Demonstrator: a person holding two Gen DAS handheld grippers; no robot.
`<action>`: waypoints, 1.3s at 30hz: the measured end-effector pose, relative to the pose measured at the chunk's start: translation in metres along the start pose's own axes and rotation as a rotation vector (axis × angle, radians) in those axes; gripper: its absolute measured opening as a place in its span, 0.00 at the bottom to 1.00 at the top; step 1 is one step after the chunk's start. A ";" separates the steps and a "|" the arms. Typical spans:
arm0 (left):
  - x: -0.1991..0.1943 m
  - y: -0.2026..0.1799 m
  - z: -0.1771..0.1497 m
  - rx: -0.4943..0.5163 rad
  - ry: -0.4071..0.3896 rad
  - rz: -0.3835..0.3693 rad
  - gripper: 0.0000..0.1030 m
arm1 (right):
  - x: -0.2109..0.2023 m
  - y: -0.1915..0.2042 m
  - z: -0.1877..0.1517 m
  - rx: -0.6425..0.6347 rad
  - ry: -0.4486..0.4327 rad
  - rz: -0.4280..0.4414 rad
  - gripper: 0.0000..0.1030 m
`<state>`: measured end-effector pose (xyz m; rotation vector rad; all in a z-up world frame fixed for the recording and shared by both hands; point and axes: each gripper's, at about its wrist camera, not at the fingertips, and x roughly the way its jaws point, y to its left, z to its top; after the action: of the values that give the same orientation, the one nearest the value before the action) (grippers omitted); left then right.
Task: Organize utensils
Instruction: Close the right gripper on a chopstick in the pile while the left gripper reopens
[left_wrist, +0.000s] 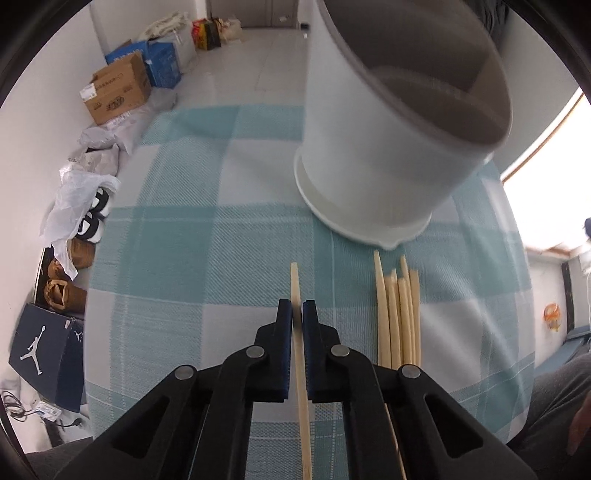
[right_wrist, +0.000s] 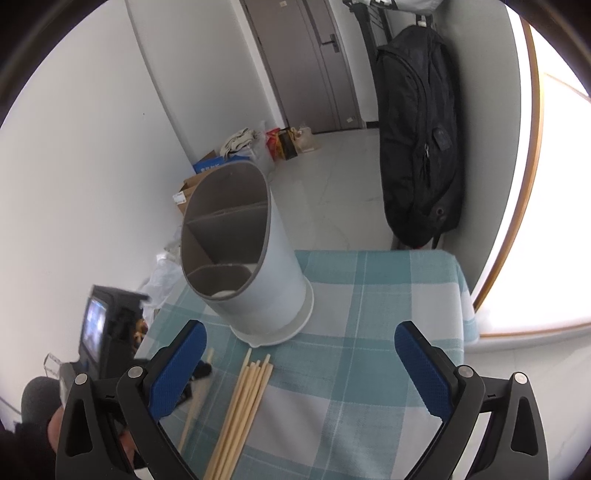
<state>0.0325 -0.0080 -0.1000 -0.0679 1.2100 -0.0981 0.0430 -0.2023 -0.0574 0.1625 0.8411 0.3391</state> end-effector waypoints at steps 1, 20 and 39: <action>-0.001 0.001 0.003 -0.005 -0.013 -0.006 0.02 | 0.003 -0.001 -0.001 0.009 0.016 0.008 0.90; -0.020 0.057 0.019 -0.141 -0.140 -0.139 0.02 | 0.083 0.026 -0.044 0.075 0.396 0.161 0.32; -0.024 0.078 0.013 -0.177 -0.117 -0.125 0.19 | 0.118 0.041 -0.039 0.108 0.478 0.040 0.08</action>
<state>0.0393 0.0724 -0.0808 -0.3000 1.0950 -0.0949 0.0770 -0.1216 -0.1549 0.2026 1.3311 0.3768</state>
